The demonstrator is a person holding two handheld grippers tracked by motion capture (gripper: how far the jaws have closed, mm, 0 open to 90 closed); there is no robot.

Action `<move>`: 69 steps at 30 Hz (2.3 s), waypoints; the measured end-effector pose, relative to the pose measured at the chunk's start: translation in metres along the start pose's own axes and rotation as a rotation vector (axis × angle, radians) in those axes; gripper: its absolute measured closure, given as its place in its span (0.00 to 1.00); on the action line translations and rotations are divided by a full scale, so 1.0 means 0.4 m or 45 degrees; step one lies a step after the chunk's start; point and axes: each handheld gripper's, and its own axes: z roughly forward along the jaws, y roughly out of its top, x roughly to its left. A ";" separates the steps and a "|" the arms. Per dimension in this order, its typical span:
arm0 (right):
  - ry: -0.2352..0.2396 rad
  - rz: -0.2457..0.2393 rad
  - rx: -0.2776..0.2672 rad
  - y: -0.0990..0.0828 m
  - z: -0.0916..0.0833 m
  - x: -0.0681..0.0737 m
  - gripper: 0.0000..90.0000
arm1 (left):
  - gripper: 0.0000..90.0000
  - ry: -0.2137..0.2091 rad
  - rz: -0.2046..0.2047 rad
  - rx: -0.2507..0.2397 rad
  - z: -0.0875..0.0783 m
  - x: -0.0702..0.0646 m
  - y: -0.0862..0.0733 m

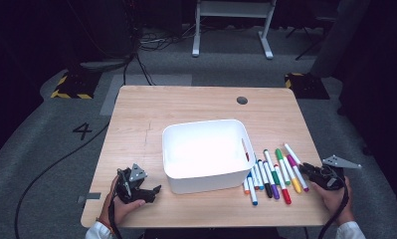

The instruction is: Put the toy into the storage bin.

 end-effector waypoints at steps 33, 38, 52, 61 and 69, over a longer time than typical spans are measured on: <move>0.012 -0.085 0.083 -0.021 -0.006 0.054 0.83 | 0.15 -0.003 -0.007 0.001 0.000 -0.002 -0.001; 0.011 -0.078 0.085 -0.029 -0.022 0.055 0.83 | 0.15 0.001 0.000 -0.002 0.000 0.000 0.000; -0.004 -0.060 0.048 -0.018 -0.035 0.040 0.83 | 0.15 -0.002 0.005 -0.001 0.000 0.001 0.000; 0.032 -0.051 -0.070 0.027 -0.066 0.035 0.83 | 0.15 0.003 0.005 -0.002 0.000 0.001 0.001; 0.101 -0.114 -0.155 0.093 -0.102 0.067 0.83 | 0.15 0.004 0.005 -0.002 0.000 0.001 0.001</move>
